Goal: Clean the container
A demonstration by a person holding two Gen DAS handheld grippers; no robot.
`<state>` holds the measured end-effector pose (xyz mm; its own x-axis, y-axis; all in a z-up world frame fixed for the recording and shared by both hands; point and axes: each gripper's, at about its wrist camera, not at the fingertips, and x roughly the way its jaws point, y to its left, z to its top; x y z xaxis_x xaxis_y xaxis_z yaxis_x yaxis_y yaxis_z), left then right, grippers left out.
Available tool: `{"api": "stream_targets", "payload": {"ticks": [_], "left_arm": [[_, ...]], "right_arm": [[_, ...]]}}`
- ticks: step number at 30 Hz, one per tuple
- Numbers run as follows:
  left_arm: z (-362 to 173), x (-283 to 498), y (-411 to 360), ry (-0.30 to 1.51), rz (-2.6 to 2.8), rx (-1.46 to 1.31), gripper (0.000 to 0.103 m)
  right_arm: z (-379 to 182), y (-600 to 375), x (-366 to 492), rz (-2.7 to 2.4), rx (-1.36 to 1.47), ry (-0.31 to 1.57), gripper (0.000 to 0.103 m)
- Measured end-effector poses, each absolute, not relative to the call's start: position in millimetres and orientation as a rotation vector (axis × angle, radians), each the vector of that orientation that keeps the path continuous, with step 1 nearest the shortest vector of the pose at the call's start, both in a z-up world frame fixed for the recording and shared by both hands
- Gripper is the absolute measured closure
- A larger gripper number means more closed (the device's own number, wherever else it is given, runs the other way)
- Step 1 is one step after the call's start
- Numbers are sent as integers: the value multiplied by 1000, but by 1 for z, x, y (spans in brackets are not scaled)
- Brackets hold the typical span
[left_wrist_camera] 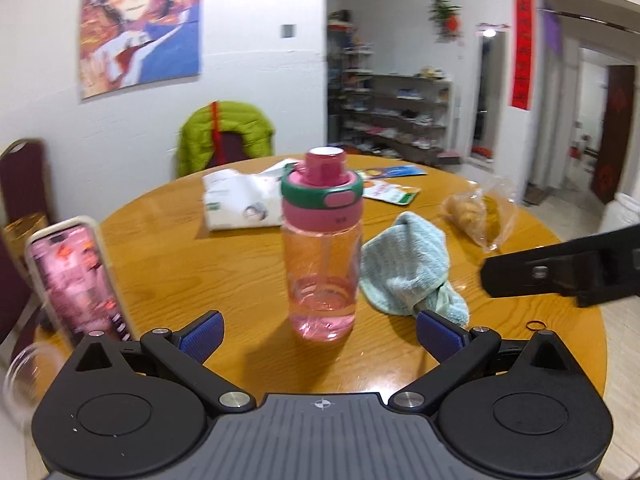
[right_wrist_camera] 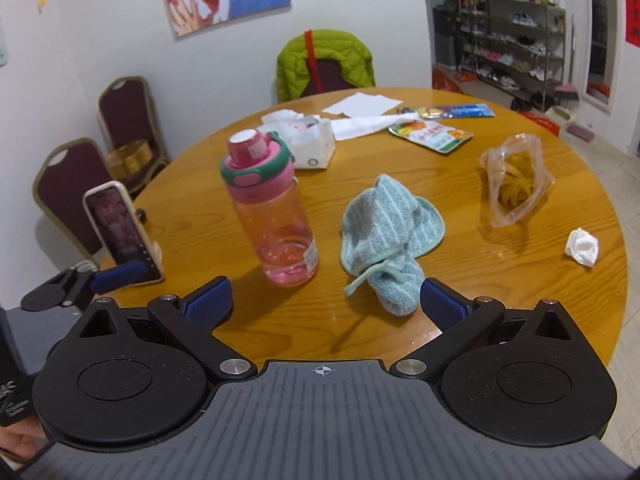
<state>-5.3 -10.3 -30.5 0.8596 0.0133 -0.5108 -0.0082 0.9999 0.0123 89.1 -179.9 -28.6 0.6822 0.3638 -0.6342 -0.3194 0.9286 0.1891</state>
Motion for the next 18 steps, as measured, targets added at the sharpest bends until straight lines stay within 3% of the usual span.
{"api": "stream_targets", "payload": {"ticks": [18], "left_arm": [[-15,-8,-15,641,-34,-78,1]], "right_arm": [[13,-177,36,297,-43,714,0]]}}
